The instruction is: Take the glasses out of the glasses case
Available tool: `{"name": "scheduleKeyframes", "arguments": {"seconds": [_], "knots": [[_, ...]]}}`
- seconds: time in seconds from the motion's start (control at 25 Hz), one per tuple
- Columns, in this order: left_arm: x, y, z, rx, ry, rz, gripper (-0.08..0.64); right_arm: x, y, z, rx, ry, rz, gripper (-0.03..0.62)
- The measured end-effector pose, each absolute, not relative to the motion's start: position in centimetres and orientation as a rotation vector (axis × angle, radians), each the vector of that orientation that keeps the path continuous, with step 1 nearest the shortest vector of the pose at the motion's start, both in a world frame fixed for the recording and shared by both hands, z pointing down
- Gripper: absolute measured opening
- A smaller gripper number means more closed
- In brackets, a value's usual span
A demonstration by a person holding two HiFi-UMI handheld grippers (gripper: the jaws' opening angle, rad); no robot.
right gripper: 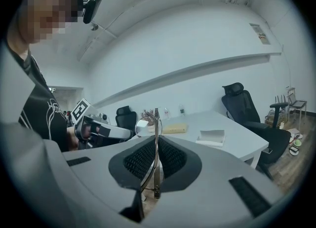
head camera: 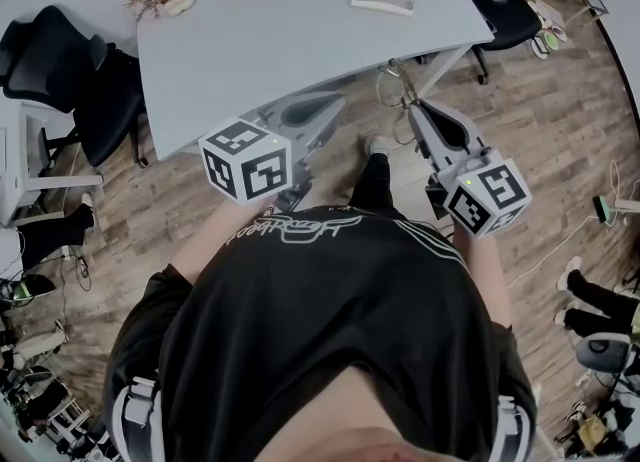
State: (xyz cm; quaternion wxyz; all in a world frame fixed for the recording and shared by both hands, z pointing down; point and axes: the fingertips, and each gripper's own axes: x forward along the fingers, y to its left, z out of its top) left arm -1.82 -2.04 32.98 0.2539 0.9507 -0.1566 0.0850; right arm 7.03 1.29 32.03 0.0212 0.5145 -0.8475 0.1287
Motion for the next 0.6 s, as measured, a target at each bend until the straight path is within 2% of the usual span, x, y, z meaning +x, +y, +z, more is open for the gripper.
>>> {"name": "scheduleKeyframes", "arguments": {"seconds": [0.6], "knots": [[-1.5, -1.2, 33.1, 2.591, -0.418, 0.231, 0.008, 7.0, 2.4, 32.2, 1.594, -2.632, 0.391, 0.021]]}}
